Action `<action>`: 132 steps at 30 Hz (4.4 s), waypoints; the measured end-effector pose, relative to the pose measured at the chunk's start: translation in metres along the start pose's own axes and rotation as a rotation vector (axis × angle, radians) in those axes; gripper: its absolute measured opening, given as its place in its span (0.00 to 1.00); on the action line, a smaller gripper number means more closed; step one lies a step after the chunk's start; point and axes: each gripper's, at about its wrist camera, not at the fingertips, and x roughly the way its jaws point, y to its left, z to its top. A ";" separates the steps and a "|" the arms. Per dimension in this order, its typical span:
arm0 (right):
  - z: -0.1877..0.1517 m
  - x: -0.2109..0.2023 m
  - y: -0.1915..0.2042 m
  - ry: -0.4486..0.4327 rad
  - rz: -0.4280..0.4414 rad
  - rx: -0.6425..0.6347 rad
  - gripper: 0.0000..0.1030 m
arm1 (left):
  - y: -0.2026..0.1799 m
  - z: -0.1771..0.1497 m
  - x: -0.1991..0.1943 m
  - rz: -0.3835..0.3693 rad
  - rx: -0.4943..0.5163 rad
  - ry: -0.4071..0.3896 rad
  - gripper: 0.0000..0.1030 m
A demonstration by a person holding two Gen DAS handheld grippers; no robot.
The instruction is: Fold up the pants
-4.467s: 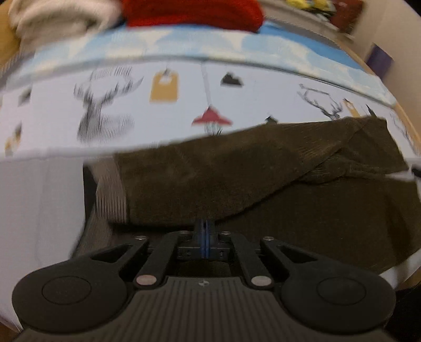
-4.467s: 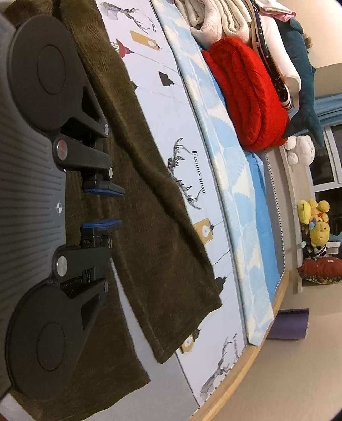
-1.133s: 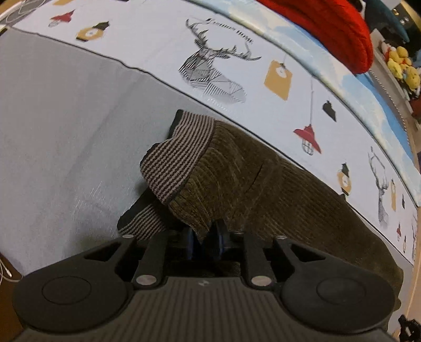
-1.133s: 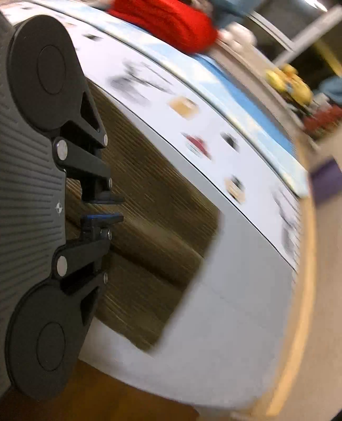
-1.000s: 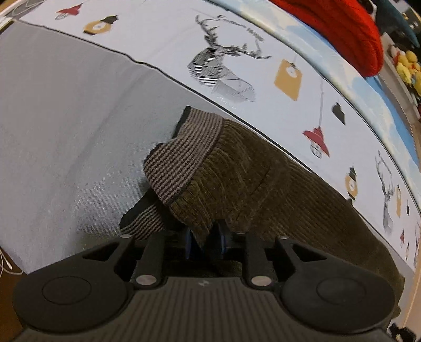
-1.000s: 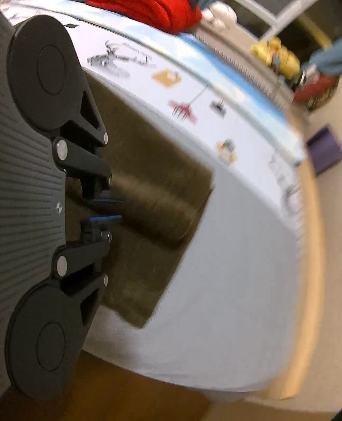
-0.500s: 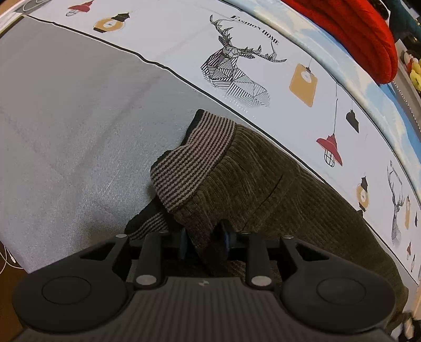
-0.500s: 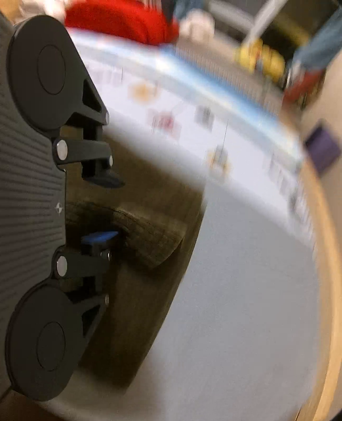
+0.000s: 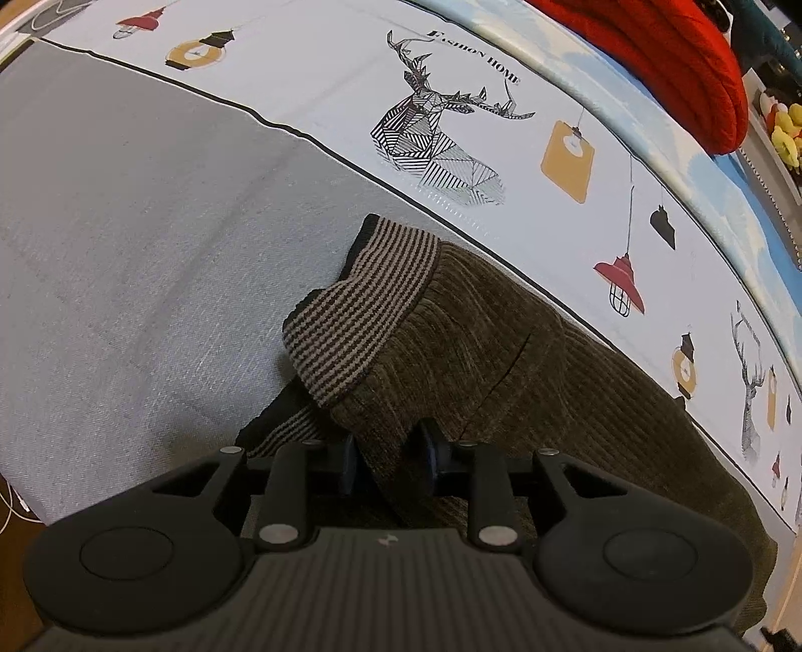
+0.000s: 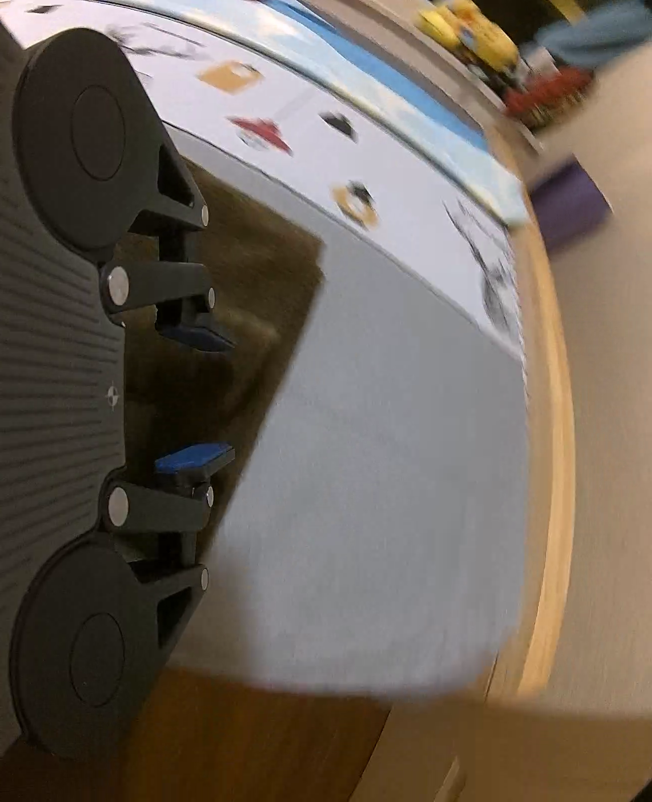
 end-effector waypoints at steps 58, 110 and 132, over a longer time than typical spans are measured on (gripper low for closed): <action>0.031 -0.086 -0.026 -0.272 0.301 -0.182 0.08 | 0.015 -0.006 -0.026 0.030 0.137 -0.059 0.53; -0.246 -0.100 0.330 0.256 0.882 -1.046 0.25 | -0.012 0.011 -0.004 0.052 0.241 -0.046 0.34; -0.364 -0.061 0.444 0.478 0.947 -1.187 0.08 | 0.022 0.021 0.005 -0.023 0.278 -0.075 0.28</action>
